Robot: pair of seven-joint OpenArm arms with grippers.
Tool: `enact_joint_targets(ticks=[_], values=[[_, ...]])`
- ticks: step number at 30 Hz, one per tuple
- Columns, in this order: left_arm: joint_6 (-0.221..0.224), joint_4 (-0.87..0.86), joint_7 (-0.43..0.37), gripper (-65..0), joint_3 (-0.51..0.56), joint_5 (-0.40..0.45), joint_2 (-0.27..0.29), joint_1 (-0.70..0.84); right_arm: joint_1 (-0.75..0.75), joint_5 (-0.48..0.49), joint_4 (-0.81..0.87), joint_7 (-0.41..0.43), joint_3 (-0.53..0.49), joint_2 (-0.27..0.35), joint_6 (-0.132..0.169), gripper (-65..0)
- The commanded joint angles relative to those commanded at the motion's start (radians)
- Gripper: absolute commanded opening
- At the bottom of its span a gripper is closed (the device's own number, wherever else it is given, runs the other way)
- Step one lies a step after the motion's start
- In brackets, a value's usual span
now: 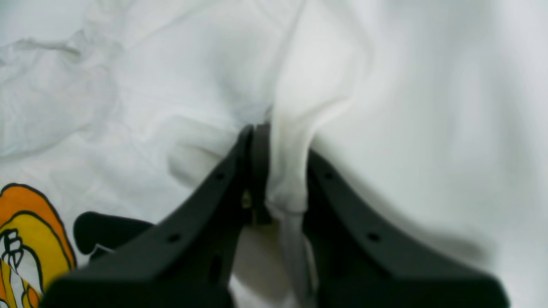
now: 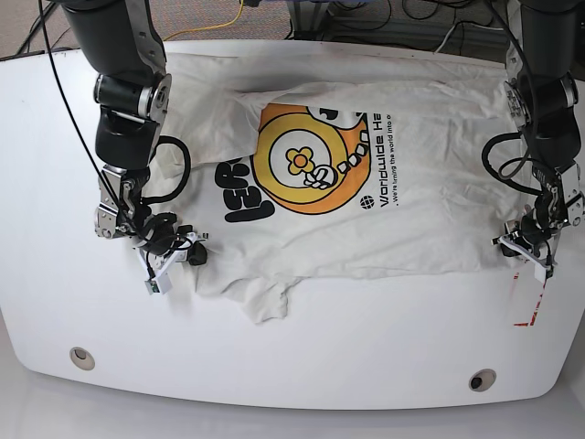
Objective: Layout the t-shirt on the table in an organized manner, then fold the t-shirt properly
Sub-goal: 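Lift the hem with both grippers and fold it over toward the collar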
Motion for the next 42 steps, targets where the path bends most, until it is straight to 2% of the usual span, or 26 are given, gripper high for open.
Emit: enact_joint_targets(ticks=[4,10,19,25,31,42], values=[[0.0,0.0,0.003,-64.6,0.0,-0.003,0.0,-0.003,0.0,0.0,0.015,-0.008,-0.002,0.017,0.0,-65.0],[-0.009,0.075,0.055,-64.7,-0.005,-0.005,0.0,0.0,-0.026,0.0,0.161,-0.094,-0.002,0.017,0.0,-65.0],[-0.129,0.269,0.227,-64.7,-0.008,-0.006,0.002,0.029,-0.086,0.002,0.419,-0.241,-0.002,0.015,0.0,-65.0],[-0.187,0.411,0.318,-64.7,-0.009,-0.006,0.002,0.078,-0.141,0.002,0.566,-0.318,-0.002,0.015,0.0,-65.0],[-0.243,0.563,0.419,-64.7,-0.086,-0.006,0.002,0.14,-0.212,0.002,0.738,-0.408,0.0,0.014,0.0,-65.0],[-0.243,0.74,0.563,-64.9,-0.147,-0.006,0.002,0.195,-0.324,0.002,0.996,-0.545,0.0,0.009,0.0,-65.0]])
